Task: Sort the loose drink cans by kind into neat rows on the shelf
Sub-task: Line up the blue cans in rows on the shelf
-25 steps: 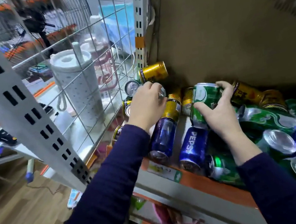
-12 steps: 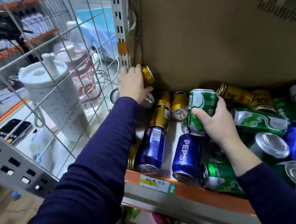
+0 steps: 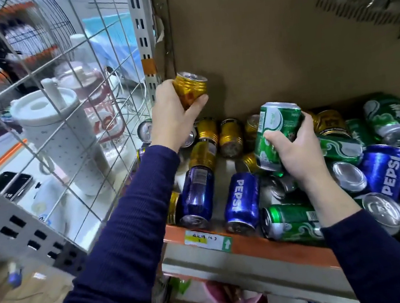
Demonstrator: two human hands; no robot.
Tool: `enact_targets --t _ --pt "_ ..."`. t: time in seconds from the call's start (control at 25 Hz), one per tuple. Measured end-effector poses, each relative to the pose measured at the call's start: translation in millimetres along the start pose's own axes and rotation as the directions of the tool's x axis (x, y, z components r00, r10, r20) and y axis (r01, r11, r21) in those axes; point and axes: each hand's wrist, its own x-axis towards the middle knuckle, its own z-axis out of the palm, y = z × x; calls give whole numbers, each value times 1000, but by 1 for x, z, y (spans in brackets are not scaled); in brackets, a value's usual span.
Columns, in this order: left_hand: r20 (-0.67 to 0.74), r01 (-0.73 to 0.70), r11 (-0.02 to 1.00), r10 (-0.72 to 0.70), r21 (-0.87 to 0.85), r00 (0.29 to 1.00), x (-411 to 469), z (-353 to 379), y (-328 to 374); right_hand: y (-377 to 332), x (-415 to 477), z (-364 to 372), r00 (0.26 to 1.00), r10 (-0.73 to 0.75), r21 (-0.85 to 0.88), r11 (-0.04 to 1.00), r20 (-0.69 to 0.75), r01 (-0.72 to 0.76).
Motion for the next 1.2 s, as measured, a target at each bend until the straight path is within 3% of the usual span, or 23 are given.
enact_targets --t 0.28,0.52,0.96,1.2 --pt "115 -72 975 97 -209 989 -71 12 63 -8 -25 -54 995 -34 115 992 -92 45" --pt "153 -131 946 183 -298 971 -121 45 147 -1 -50 -145 980 -120 58 990 -158 131" --pt "275 -160 864 319 -477 907 -247 173 347 78 -119 -421 950 -35 102 992 -311 70" --pt "420 -107 834 378 -541 825 -302 250 427 128 -154 -534 906 118 111 991 -406 -80"
